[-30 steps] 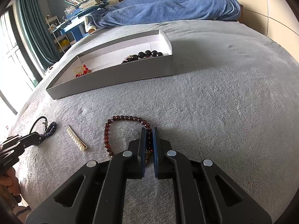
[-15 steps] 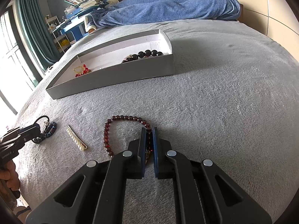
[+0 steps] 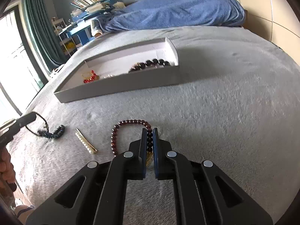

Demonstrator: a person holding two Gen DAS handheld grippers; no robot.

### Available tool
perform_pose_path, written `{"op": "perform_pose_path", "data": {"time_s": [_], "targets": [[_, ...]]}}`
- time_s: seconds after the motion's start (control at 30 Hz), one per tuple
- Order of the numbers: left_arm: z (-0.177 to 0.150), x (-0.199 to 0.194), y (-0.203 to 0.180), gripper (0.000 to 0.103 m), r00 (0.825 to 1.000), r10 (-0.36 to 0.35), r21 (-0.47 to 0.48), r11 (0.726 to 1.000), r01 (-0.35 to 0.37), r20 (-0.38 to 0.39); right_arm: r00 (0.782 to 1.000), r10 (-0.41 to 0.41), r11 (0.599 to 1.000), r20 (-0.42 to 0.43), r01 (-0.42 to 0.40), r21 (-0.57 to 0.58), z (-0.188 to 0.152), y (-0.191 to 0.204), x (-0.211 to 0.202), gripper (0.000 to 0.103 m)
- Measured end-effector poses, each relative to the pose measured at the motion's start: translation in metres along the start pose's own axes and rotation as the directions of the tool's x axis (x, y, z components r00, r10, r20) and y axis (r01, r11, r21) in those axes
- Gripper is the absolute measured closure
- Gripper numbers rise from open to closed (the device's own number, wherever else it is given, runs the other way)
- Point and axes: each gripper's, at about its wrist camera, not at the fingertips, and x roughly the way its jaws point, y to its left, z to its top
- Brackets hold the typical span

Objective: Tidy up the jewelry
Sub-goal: 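Grasp the blue-black bracelet and hair tie with the left tool while the right tool holds the red bracelet, then carry both items into the box and open both tools to release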

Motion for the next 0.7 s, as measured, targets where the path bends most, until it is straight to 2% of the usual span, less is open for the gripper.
{"op": "perform_pose_path", "data": {"time_s": [0.3,0.7], "targets": [[0.025,-0.013,0.008,0.100,0.999,-0.009,0.010,1.000,0.008,0.043,0.999,0.019,0.999,0.040,-0.018,-0.037,0.027,0.008,-0.025,0.097],[0.035,-0.001,0.012,0.100,1.000,-0.007,0.021,1.000,0.006,0.028,0.996,0.027,0.995,0.090,-0.018,-0.101,0.079,0.020,-0.044,0.097]]}}
